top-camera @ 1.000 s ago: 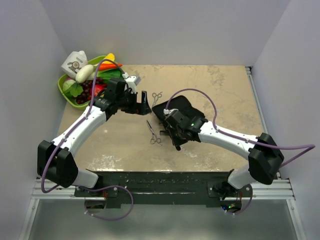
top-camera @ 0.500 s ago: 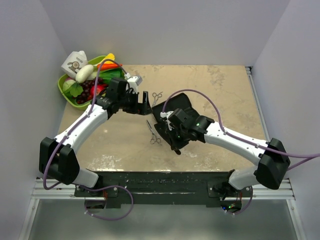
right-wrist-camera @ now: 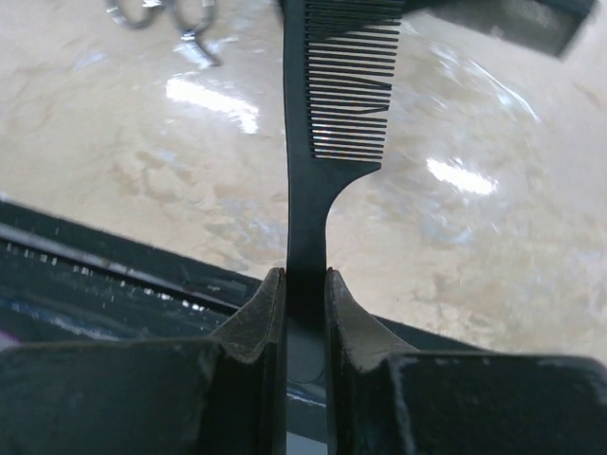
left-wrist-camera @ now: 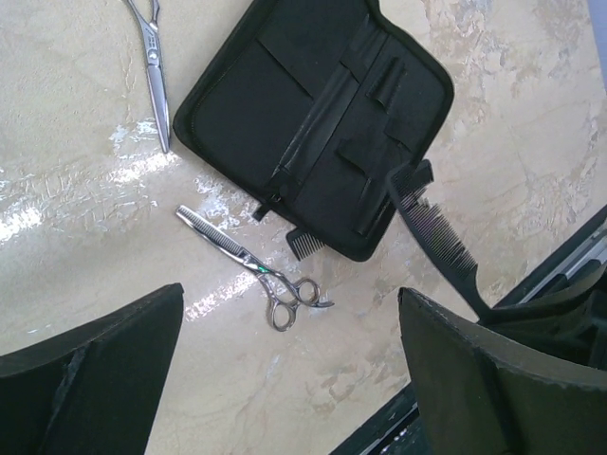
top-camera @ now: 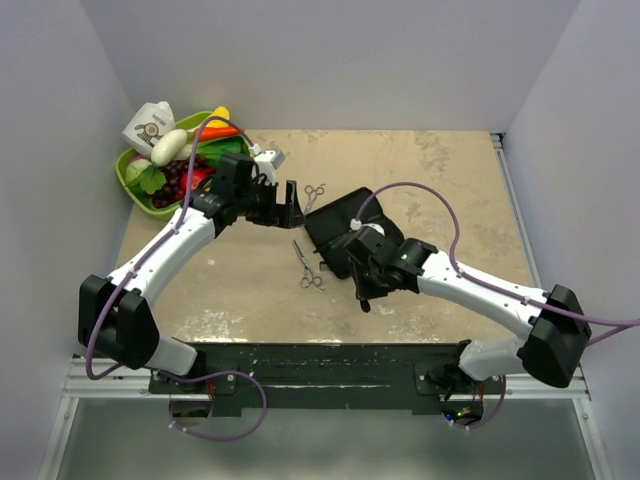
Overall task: Sort the hair-cutting tools
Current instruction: Move the comb to the center of the board.
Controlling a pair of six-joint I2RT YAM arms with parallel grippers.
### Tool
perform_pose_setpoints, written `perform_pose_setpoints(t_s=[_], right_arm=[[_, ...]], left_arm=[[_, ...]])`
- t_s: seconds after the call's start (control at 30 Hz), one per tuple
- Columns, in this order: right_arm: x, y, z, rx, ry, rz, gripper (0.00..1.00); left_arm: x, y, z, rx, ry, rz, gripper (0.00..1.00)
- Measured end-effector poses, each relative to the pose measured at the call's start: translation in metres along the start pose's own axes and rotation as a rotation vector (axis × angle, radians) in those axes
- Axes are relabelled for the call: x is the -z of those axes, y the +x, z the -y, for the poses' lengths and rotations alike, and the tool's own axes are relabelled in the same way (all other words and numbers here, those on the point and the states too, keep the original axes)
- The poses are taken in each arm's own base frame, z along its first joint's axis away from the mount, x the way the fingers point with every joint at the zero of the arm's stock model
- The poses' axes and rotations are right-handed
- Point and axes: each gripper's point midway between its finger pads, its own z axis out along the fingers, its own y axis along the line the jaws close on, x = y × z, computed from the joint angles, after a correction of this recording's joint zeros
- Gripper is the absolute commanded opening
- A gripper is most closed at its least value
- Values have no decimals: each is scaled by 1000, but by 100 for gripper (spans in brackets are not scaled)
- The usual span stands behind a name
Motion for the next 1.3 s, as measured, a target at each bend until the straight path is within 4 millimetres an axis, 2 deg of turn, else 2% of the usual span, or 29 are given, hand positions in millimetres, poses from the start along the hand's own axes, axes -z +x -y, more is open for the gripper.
perform_pose_setpoints(t_s=[0.1,0.27,0.53,0.7,0.93,0.97,1.0,1.07,1.1,1.17,1.2,1.3], right_arm=[[3,8,16,-99,62,19,0],[12,9,32,-265,125,85,0],[-8,37,50,-456,192,67,0],[-25,48,45,-488,168,41,0],[-47,63,17,-448,105,-24,1],[-50,64,13,-445,95,-31,6],[-52,65,10,-442,89,-36,18],[-61,66,6,-441,86,-48,26],[-66,67,5,-438,90,-56,37],[-73,69,3,-427,106,-73,46],[-74,68,2,-420,109,-75,53],[-69,55,-8,-398,85,-50,70]], left_arm=[[0,0,1,1,6,-2,99],[0,1,3,3,15,-5,99],[-2,6,14,-1,46,-20,99],[-5,18,12,10,46,-48,99],[-7,24,11,14,44,-61,99],[-7,24,11,14,44,-62,99],[-7,24,11,14,44,-62,99],[-7,24,11,14,44,-62,99],[-7,24,11,14,45,-62,99],[-7,24,11,14,45,-63,99],[-7,24,11,14,45,-63,99],[-7,24,11,14,44,-63,99]])
